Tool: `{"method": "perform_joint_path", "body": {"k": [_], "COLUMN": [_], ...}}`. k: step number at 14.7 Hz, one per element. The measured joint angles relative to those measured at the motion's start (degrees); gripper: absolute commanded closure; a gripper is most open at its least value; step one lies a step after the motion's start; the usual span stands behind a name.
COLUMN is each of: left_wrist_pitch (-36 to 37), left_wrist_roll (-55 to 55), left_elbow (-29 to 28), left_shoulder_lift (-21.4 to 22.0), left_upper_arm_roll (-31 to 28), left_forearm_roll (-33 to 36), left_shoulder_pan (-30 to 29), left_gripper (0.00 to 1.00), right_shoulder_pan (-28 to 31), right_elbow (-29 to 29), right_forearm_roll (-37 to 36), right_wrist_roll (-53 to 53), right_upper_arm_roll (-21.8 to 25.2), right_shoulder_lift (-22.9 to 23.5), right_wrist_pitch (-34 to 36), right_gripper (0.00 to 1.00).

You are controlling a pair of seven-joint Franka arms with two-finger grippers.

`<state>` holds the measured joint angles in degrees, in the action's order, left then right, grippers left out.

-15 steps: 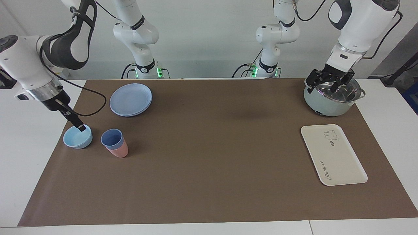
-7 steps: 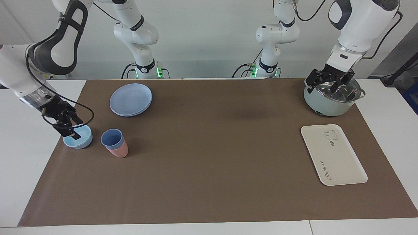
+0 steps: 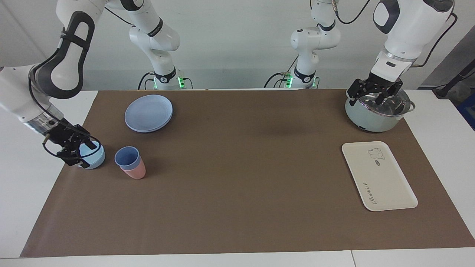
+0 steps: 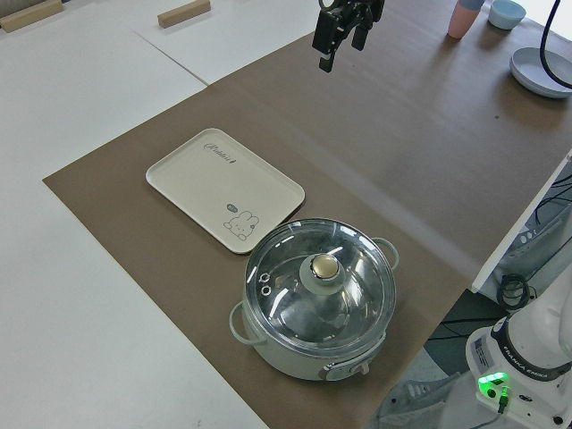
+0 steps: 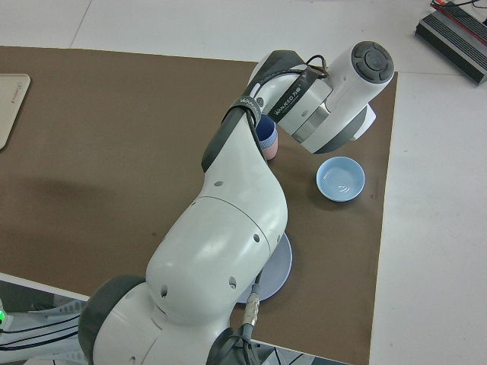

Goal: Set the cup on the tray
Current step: 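Move the open right gripper over the nested blue and pink cups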

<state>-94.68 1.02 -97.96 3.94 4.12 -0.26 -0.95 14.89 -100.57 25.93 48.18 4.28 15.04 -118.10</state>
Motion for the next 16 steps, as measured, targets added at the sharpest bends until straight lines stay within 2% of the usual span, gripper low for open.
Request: {"method": "perform_joint_path", "body": {"k": [6,10,13,16], "left_wrist_pitch": [0.0,0.0,0.0,0.0], "left_wrist_roll": [0.0,0.0,0.0,0.0], "left_elbow": [0.0,0.0,0.0,0.0], "left_shoulder_lift": [0.0,0.0,0.0,0.0], "left_upper_arm_roll": [0.0,0.0,0.0,0.0], "left_forearm_roll": [0.0,0.0,0.0,0.0], "left_shoulder_pan": [0.0,0.0,0.0,0.0], "left_gripper": [0.0,0.0,0.0,0.0], "right_shoulder_pan": [-2.86,-2.95,-1.45,0.63], "right_elbow": [-2.86,-3.58,-4.01,-3.36], "right_forearm_roll": [0.0,0.48,6.49,10.62], "right_wrist_roll": [2.41,3.14,3.05,-0.98], "right_upper_arm_roll": [-0.08,-0.04,0.0,0.0], "right_shoulder_lift": [0.09,0.09,0.75,3.74], "right_wrist_pitch": [-8.2,-7.71,-5.43,-1.77], "right_gripper": [0.0,0.0,0.0,0.0]}}
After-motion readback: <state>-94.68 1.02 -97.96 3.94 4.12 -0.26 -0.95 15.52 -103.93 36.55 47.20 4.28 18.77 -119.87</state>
